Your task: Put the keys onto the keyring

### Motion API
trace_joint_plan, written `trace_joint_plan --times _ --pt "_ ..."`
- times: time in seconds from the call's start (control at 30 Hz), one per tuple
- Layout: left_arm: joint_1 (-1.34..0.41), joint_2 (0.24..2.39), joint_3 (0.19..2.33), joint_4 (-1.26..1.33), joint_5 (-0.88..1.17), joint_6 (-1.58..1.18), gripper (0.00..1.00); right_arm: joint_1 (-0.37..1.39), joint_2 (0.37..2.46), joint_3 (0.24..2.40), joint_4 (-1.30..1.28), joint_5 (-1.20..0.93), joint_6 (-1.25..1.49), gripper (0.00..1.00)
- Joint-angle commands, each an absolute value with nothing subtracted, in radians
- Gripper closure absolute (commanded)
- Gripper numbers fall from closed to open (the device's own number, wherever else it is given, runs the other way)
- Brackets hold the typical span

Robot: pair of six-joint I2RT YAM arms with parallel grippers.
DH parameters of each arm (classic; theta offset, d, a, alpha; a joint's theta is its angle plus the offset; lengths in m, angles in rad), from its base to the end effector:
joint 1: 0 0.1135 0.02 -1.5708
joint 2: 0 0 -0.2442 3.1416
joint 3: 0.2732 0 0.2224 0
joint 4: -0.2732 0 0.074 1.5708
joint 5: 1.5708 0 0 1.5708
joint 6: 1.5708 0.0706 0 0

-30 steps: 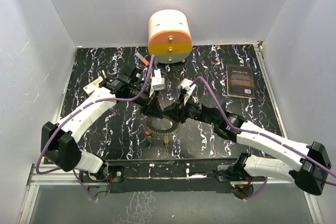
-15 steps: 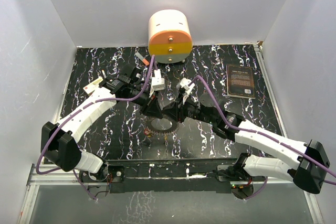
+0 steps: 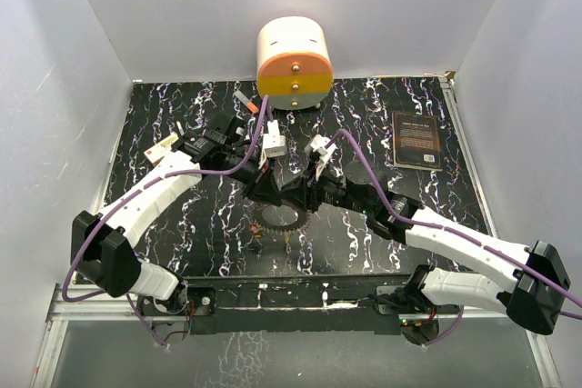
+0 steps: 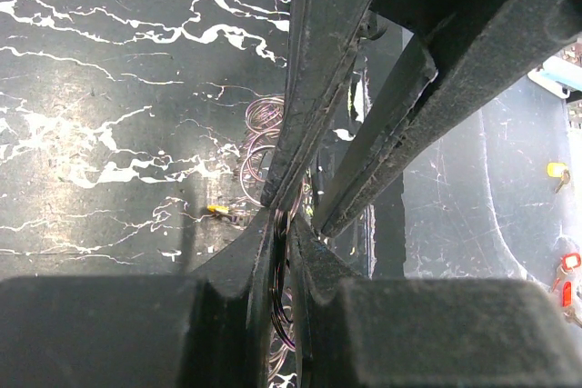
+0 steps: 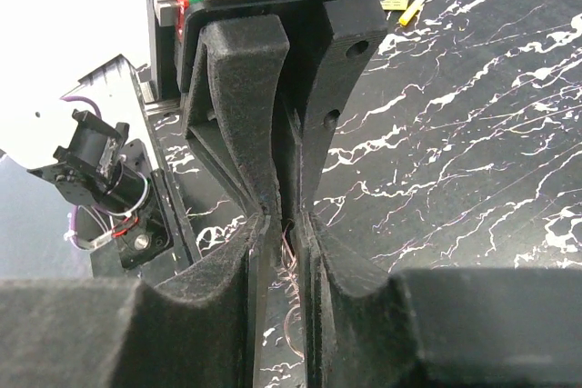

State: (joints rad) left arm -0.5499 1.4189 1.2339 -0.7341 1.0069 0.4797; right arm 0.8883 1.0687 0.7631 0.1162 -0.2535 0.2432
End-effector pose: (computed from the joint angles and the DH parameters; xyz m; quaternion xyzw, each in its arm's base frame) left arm 0.2010 -0.1932 0.2856 0.5430 0.6462 -0.4666 0.2642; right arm 0.1531 0.2165 0.2936 -0.3187 0.6997 0.4210 0.4813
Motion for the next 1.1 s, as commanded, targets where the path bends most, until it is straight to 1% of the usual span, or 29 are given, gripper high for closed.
trace_joint_plan --times 0.0,0.27,0.67,0.7,0.73,0.77,0.8,0.87,0.93,1.07 --pt "-0.558 1.373 1.288 -0.735 1.075 0.496 1.00 0.883 1.072 0.802 0.169 -0.268 0.247 0.76" --pt "-0.558 1.373 1.292 -0.733 1.075 0.494 1.00 0.881 1.073 0.799 0.169 -0.281 0.253 0.92" --pt "-0.558 1.373 1.287 -0.724 1.087 0.486 1.00 0.876 1.026 0.770 0.176 -0.254 0.248 0.92" --pt "-0.558 1.373 1.287 -0.724 1.090 0.487 1.00 0.877 1.029 0.768 0.174 -0.255 0.251 0.90" --pt "-0.557 1.373 1.289 -0.726 1.092 0.489 1.00 0.876 1.031 0.765 0.174 -0.253 0.254 0.82" --pt "-0.557 1.373 1.290 -0.728 1.092 0.490 1.00 0.876 1.033 0.763 0.175 -0.256 0.254 0.76" --pt "-0.558 1.373 1.290 -0.729 1.091 0.491 1.00 0.875 1.034 0.762 0.176 -0.264 0.255 0.72" --pt "-0.557 1.373 1.292 -0.731 1.092 0.491 1.00 0.874 1.045 0.766 0.176 -0.281 0.257 0.71" --pt "-0.558 1.373 1.293 -0.732 1.092 0.491 1.00 0.873 1.056 0.771 0.175 -0.290 0.258 0.72" --pt "-0.557 1.373 1.301 -0.737 1.093 0.494 1.00 0.870 1.058 0.769 0.175 -0.287 0.256 0.85"
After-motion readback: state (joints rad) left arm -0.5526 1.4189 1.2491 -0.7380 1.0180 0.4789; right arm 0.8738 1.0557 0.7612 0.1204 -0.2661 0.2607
